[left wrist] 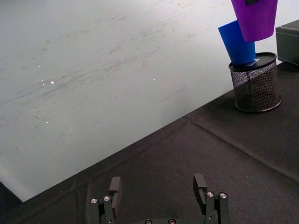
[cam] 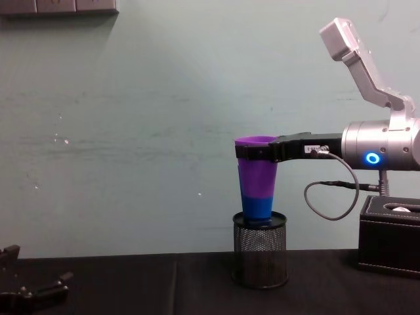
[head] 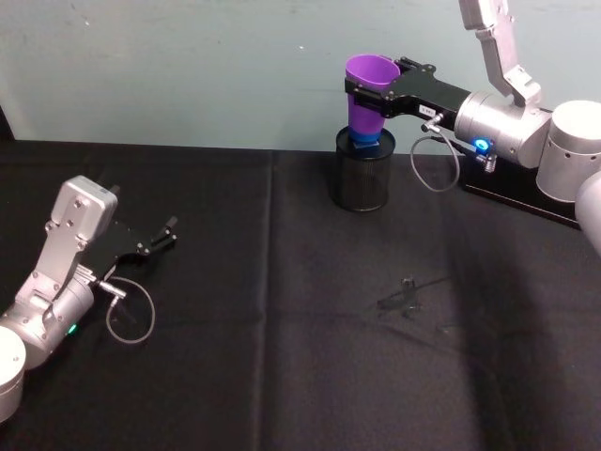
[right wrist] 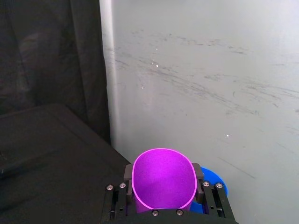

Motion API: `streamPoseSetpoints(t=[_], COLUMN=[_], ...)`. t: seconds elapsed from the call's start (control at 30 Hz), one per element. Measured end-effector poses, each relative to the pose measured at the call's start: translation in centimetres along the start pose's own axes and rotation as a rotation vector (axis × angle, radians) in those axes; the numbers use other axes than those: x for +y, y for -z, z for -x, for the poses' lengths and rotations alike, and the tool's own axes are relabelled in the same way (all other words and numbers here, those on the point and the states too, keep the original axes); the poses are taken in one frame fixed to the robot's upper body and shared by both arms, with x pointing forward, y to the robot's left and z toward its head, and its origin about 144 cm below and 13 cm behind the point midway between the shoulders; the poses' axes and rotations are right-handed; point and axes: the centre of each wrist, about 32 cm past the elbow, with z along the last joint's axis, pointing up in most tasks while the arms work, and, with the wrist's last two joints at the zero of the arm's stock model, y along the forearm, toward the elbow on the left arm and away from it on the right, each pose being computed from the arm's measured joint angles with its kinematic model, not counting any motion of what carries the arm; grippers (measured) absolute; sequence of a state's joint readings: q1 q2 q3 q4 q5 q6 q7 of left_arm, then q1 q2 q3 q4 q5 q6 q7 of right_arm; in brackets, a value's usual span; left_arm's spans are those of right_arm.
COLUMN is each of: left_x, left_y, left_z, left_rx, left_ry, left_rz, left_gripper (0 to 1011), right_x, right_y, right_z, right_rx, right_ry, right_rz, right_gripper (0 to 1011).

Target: Pick up one cup with a gripper and tap it against the other cup.

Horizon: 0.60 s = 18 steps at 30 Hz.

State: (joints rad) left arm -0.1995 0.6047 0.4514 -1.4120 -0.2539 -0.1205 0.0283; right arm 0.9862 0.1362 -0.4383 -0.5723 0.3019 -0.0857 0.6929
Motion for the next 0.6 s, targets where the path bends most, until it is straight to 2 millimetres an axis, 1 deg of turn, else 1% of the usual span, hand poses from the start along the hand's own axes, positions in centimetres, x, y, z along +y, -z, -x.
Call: streamPoseSetpoints(t=[0.6], left_x=[0.0], left_y=[0.0], left_z=[0.0], left_rx=[0.0], left_ry=[0.0], left_rz=[0.0], left_gripper=[1004], right_x=[-0.05], right_y=[0.04], right_z=[0.03], right_rx=[0.0], right_ry=[0.0], right_rz=[0.002], right_gripper=[724])
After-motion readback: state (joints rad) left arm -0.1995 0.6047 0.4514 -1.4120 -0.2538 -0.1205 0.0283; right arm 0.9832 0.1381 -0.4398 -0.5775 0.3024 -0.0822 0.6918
